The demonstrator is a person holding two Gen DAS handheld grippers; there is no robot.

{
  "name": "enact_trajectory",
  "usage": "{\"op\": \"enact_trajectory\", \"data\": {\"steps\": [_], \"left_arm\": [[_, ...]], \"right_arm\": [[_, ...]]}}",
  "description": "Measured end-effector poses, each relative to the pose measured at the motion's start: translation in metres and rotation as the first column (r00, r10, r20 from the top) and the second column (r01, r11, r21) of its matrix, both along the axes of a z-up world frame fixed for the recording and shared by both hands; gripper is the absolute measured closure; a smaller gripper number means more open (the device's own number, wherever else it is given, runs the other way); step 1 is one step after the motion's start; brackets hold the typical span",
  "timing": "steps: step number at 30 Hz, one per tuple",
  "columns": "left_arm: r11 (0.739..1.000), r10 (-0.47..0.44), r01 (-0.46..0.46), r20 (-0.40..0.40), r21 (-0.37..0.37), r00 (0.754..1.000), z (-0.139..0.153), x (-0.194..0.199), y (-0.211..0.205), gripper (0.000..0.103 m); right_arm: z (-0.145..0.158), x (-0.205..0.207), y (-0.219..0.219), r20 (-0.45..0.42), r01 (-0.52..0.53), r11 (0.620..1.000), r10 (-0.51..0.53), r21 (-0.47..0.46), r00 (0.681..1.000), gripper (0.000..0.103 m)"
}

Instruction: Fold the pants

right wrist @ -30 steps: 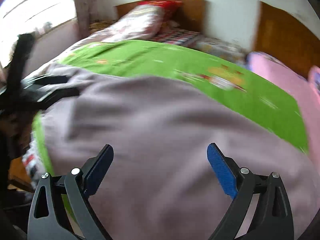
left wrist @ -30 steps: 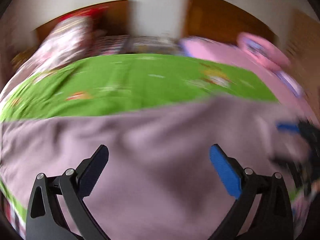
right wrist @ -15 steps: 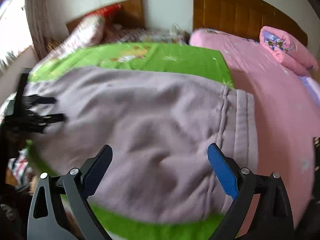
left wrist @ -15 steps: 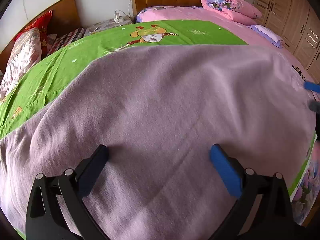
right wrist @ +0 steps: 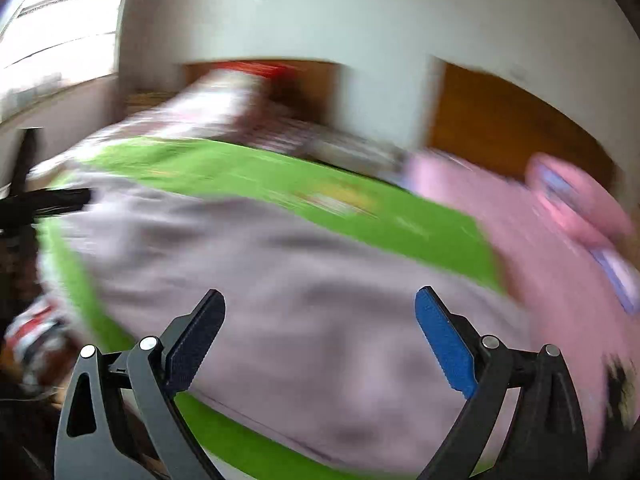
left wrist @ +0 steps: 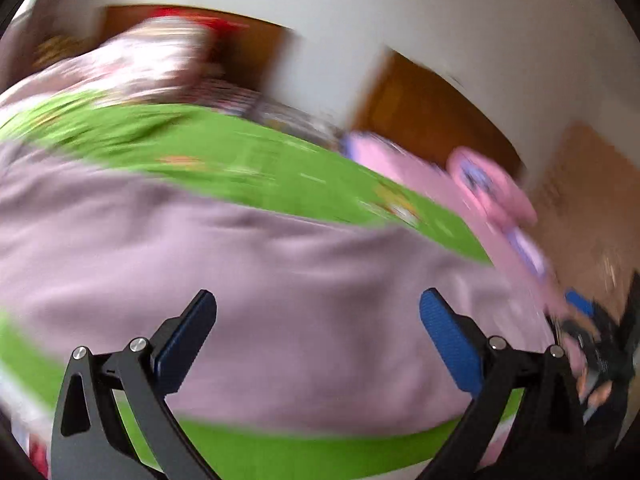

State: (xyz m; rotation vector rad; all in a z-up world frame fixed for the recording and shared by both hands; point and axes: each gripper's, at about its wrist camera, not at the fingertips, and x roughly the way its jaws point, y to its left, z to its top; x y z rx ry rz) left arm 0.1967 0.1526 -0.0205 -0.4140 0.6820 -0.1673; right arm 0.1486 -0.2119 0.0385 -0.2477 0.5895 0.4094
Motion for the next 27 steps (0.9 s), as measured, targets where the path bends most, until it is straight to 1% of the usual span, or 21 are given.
{"op": "enact_trajectory", "data": {"steps": [1, 2, 3, 4, 5, 6, 7, 9, 10, 11, 13, 15, 17, 19, 21, 23, 27], "left_arm": [[0.995, 0.100, -0.101, -0.015, -0.024, 0.995, -0.004, -0.012, 0.036, 0.002], [0.985, 0.167, -0.168, -0.032, -0.033, 0.985, -0.008, -0.018, 0.060, 0.002], [0.972, 0.233, -0.234, -0.053, -0.029, 0.971, -0.012, -0.026, 0.082, 0.002], [0.956, 0.291, -0.293, -0.072, -0.011, 0.954, -0.015, -0.033, 0.100, 0.002], [0.935, 0.356, -0.355, -0.084, 0.028, 0.931, -0.017, -0.042, 0.119, 0.002], [0.918, 0.396, -0.392, -0.083, 0.059, 0.915, -0.019, -0.050, 0.130, 0.002], [0.906, 0.422, -0.416, -0.082, 0.083, 0.903, -0.020, -0.056, 0.139, 0.002], [0.876, 0.473, -0.460, -0.077, 0.144, 0.878, -0.023, -0.068, 0.154, 0.002], [0.863, 0.494, -0.477, -0.073, 0.169, 0.867, -0.024, -0.069, 0.159, 0.002], [0.838, 0.529, -0.508, -0.066, 0.199, 0.846, -0.026, -0.077, 0.165, 0.002], [0.810, 0.569, -0.545, -0.063, 0.220, 0.820, -0.030, -0.089, 0.179, 0.002], [0.777, 0.611, -0.577, -0.076, 0.253, 0.788, -0.037, -0.096, 0.197, 0.002], [0.757, 0.634, -0.592, -0.089, 0.277, 0.768, -0.045, -0.100, 0.210, 0.002], [0.745, 0.648, -0.602, -0.101, 0.287, 0.755, -0.051, -0.108, 0.220, 0.002], [0.739, 0.658, -0.610, -0.109, 0.287, 0.745, -0.055, -0.116, 0.227, 0.002], [0.735, 0.665, -0.616, -0.121, 0.283, 0.737, -0.060, -0.121, 0.233, 0.002], [0.732, 0.673, -0.627, -0.141, 0.265, 0.726, -0.069, -0.124, 0.241, 0.002]], "right_arm": [[0.000, 0.003, 0.031, 0.002, -0.084, 0.996, 0.084, -0.016, 0.996, 0.011], [-0.002, 0.007, 0.077, -0.003, -0.172, 0.984, 0.172, -0.057, 0.985, 0.011], [-0.006, 0.009, 0.116, -0.004, -0.238, 0.967, 0.239, -0.092, 0.971, 0.011], [-0.009, 0.010, 0.145, 0.000, -0.293, 0.950, 0.295, -0.112, 0.956, 0.011], [-0.015, 0.011, 0.194, 0.001, -0.395, 0.909, 0.399, -0.135, 0.917, 0.011], [-0.020, 0.012, 0.229, -0.013, -0.457, 0.877, 0.460, -0.149, 0.888, 0.011], [-0.025, 0.011, 0.253, -0.030, -0.494, 0.855, 0.496, -0.158, 0.868, 0.011], [-0.040, 0.012, 0.320, -0.067, -0.580, 0.795, 0.579, -0.178, 0.813, 0.011], [-0.046, 0.009, 0.333, -0.077, -0.601, 0.777, 0.599, -0.186, 0.797, 0.011], [-0.056, 0.011, 0.364, -0.098, -0.628, 0.753, 0.622, -0.198, 0.777, 0.011], [-0.067, 0.012, 0.400, -0.112, -0.634, 0.743, 0.627, -0.215, 0.771, 0.011], [-0.078, 0.019, 0.435, -0.162, -0.641, 0.740, 0.620, -0.204, 0.767, 0.011], [-0.091, 0.023, 0.463, -0.199, -0.655, 0.723, 0.624, -0.218, 0.756, 0.011], [-0.101, 0.017, 0.480, -0.201, -0.667, 0.701, 0.636, -0.251, 0.745, 0.011], [-0.098, 0.015, 0.496, -0.189, -0.667, 0.694, 0.641, -0.272, 0.744, 0.011], [-0.099, 0.014, 0.511, -0.185, -0.660, 0.683, 0.638, -0.313, 0.747, 0.011], [-0.112, 0.007, 0.538, -0.193, -0.669, 0.628, 0.656, -0.398, 0.730, 0.011]]}}
